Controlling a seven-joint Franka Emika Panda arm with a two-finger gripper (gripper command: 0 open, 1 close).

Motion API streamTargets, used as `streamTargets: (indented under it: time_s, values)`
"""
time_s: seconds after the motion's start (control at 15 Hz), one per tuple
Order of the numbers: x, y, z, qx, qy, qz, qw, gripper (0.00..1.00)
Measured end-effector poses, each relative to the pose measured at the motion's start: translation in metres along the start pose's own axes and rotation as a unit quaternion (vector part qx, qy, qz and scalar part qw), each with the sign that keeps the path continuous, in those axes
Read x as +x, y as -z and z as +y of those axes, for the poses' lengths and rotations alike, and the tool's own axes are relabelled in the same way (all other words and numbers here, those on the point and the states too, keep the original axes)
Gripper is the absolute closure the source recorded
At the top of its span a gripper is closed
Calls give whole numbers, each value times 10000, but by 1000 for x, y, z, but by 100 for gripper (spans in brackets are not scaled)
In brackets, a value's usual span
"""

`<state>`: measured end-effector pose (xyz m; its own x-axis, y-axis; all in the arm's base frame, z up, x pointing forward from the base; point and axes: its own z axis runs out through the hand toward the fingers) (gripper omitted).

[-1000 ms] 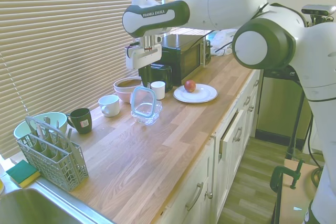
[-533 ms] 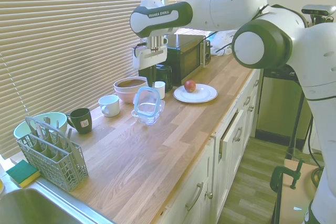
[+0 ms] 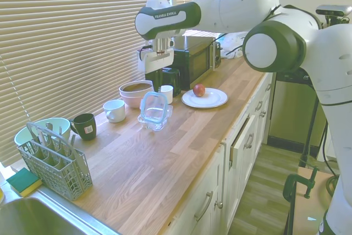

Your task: Cover the lid of the food container

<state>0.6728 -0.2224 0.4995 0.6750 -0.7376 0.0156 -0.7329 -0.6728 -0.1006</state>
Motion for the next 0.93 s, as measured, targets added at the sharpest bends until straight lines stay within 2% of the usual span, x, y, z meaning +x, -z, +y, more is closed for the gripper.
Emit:
streamTargets:
  time_s: [0.47,0.93]
  values:
    - [-1,-3,-10,4,293,68,9995,100]
    - [11,2,-20,-7,391,120,9992,100]
